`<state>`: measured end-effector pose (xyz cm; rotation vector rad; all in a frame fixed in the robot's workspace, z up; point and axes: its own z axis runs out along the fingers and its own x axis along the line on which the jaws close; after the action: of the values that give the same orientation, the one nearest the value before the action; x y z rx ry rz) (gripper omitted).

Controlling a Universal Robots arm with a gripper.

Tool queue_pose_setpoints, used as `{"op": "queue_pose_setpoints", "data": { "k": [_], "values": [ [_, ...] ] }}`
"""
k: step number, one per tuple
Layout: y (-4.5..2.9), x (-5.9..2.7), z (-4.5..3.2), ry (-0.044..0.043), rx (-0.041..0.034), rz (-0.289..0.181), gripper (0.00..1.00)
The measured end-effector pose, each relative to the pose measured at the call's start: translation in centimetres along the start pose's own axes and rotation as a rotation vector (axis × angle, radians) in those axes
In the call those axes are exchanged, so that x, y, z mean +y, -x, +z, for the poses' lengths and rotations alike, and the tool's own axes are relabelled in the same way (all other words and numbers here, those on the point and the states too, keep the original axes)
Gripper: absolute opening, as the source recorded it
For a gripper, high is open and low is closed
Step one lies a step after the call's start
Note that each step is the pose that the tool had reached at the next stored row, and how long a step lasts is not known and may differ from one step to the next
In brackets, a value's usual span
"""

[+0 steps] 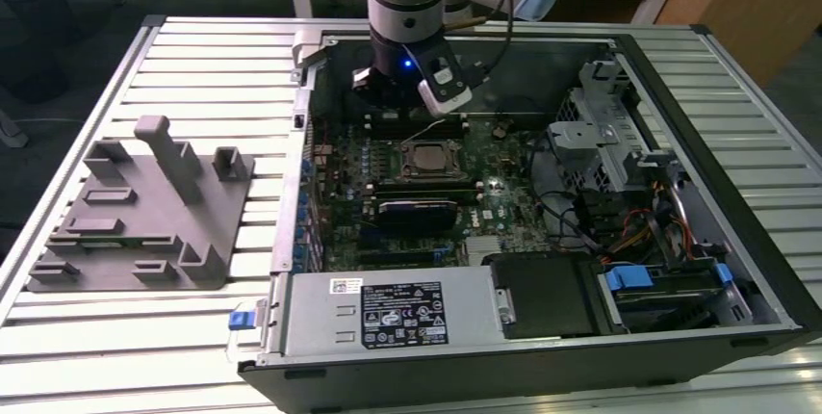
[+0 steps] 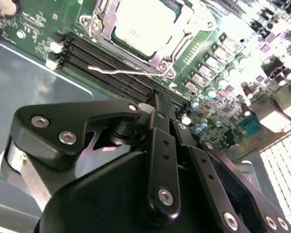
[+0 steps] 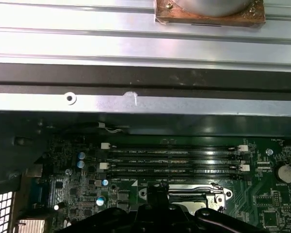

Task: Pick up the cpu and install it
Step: 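Install the first cpu locking lever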

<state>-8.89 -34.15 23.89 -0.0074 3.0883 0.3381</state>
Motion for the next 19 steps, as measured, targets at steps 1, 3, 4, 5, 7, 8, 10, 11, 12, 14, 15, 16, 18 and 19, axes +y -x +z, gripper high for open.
{"op": "queue_pose_setpoints", "data": {
  "k": [1,3,4,5,7,8,10,11,12,14,15,16,18,19],
  "values": [
    [0.00,0.00,0.00,0.0000,0.0000,0.000,0.11],
    [0.01,0.00,0.01,0.0001,-0.0001,0.000,0.11],
    [0.01,0.00,0.02,0.0000,-0.0014,0.000,0.11],
    [0.01,0.00,0.04,-0.0003,-0.0053,-0.001,0.11],
    [0.00,-0.02,0.11,-0.0012,-0.0208,0.003,0.11],
    [0.00,-0.02,0.14,-0.0017,-0.0285,0.007,0.11],
    [0.00,-0.04,0.21,-0.0026,-0.0435,0.016,0.11],
    [0.00,-0.05,0.25,-0.0028,-0.0509,0.022,0.11],
    [0.00,-0.06,0.31,-0.0033,-0.0562,0.029,0.11],
    [-0.01,-0.11,0.53,-0.0044,-0.0621,0.047,0.11],
    [-0.02,-0.14,0.65,-0.0051,-0.0644,0.057,0.11],
    [-0.02,-0.17,0.77,-0.0057,-0.0668,0.067,0.11],
    [-0.03,-0.21,0.98,-0.0069,-0.0717,0.090,0.11],
    [-0.03,-0.23,1.06,-0.0076,-0.0741,0.101,0.11]
  ]
}}
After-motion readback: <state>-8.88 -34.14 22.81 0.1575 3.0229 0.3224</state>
